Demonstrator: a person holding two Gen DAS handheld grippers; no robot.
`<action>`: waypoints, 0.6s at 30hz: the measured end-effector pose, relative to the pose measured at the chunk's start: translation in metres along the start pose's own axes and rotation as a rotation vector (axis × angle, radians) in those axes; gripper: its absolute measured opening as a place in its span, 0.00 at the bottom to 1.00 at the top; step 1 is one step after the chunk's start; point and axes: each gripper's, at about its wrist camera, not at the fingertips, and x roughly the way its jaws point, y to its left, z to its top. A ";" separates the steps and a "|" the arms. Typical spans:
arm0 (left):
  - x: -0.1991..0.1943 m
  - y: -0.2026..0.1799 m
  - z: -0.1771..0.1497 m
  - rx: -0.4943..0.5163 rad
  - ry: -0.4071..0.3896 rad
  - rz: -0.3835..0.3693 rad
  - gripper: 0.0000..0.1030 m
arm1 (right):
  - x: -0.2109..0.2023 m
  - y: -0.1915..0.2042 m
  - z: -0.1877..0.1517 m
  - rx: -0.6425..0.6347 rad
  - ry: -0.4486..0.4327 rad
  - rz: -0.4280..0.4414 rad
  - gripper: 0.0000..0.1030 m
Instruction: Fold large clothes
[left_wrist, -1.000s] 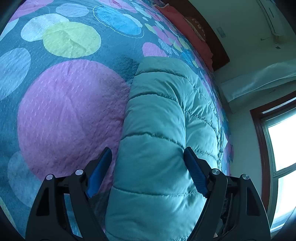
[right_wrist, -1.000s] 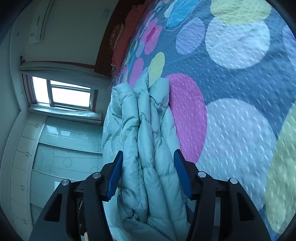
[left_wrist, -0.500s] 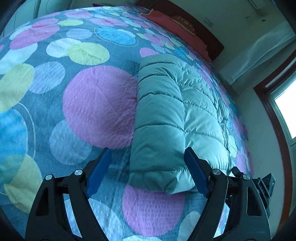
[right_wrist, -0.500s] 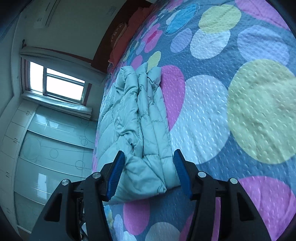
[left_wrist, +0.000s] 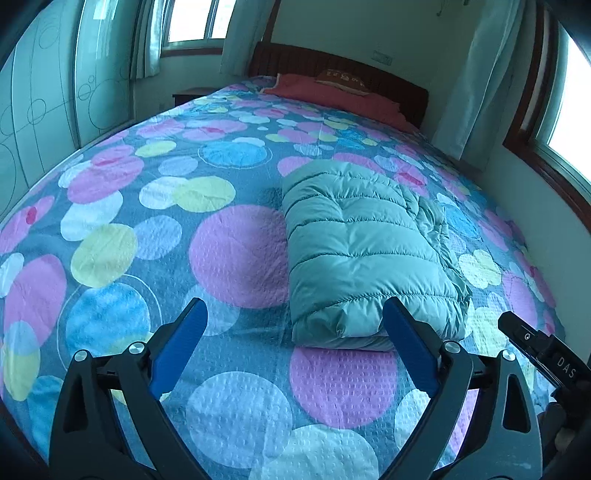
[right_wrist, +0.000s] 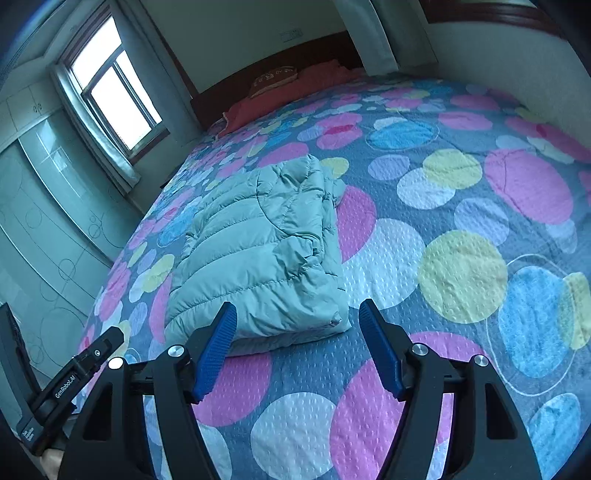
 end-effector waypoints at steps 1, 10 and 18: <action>-0.004 0.000 0.000 0.007 -0.007 0.006 0.93 | -0.003 0.005 0.000 -0.019 -0.009 -0.013 0.69; -0.026 0.000 0.000 0.023 -0.041 0.036 0.93 | -0.022 0.034 -0.007 -0.134 -0.076 -0.107 0.72; -0.036 -0.006 -0.005 0.061 -0.066 0.086 0.94 | -0.028 0.048 -0.014 -0.191 -0.096 -0.146 0.72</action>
